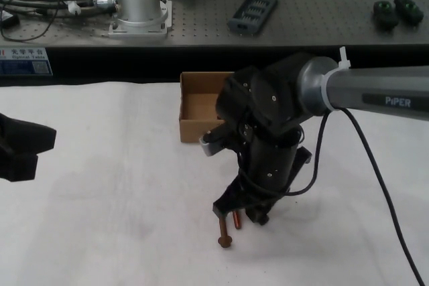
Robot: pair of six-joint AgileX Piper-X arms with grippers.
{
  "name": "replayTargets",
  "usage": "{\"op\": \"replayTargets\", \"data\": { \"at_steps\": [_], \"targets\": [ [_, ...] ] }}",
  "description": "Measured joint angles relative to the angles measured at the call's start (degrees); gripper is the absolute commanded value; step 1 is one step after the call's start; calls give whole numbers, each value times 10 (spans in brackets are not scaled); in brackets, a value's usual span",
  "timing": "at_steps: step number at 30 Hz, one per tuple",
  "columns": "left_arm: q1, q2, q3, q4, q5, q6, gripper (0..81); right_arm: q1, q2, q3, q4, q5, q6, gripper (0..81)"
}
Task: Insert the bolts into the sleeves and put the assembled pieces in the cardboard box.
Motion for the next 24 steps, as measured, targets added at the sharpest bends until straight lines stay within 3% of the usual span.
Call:
{"op": "replayTargets", "data": {
  "at_steps": [6, 8, 11, 16, 24],
  "targets": [
    [-7, 35, 0, -47, 0, -77, 7, 0, -74, 2, 43, 1, -12, 28],
    [-34, 56, 0, -73, -4, -91, 7, 0, -99, 2, 51, 1, -17, 28],
    [-129, 93, 0, -108, -51, -121, 7, -6, -134, 2, 66, 1, -21, 28],
    [-202, 133, 0, -141, -126, -186, 6, -28, -178, 2, 95, 1, -37, 28],
    [-292, 219, -11, -182, -202, -292, 6, -106, -287, 58, 109, 1, -44, 28]
  ]
}}
